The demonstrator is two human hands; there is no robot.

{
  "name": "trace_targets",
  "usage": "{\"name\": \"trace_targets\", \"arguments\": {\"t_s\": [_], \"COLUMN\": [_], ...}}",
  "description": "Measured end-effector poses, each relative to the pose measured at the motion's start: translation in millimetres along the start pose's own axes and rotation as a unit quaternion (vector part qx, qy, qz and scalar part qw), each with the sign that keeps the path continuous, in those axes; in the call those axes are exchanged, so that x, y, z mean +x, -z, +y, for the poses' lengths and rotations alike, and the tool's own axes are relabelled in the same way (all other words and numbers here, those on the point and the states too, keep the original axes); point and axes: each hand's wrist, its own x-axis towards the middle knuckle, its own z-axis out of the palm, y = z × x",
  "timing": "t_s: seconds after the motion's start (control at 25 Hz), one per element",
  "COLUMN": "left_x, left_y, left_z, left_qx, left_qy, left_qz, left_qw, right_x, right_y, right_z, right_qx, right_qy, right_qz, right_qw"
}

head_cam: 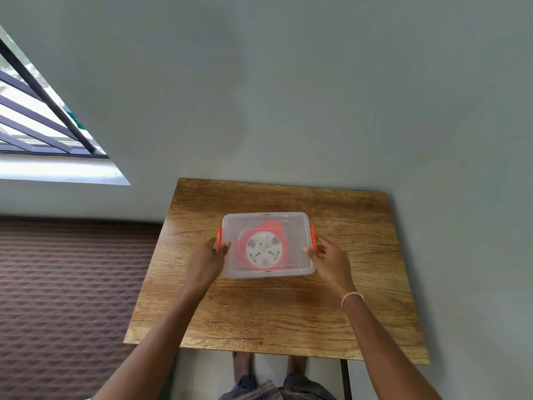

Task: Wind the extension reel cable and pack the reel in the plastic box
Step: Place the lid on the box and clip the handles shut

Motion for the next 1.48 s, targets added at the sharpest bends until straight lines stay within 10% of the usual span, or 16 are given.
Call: {"name": "trace_targets", "arguments": {"t_s": [0.44, 1.48], "left_x": [12, 157], "left_y": [-15, -8], "left_z": [-4, 63], "left_qx": [-0.317, -0.299], "left_qy": [0.108, 0.127], "left_qz": [-0.023, -0.044], "left_qw": [0.942, 0.945], "right_x": [7, 145], "right_y": [-36, -39], "right_z": [14, -49], "right_qx": [0.117, 0.339], "right_qy": [-0.071, -0.200], "right_qz": [0.046, 0.094], "right_qw": [0.990, 0.915]}}
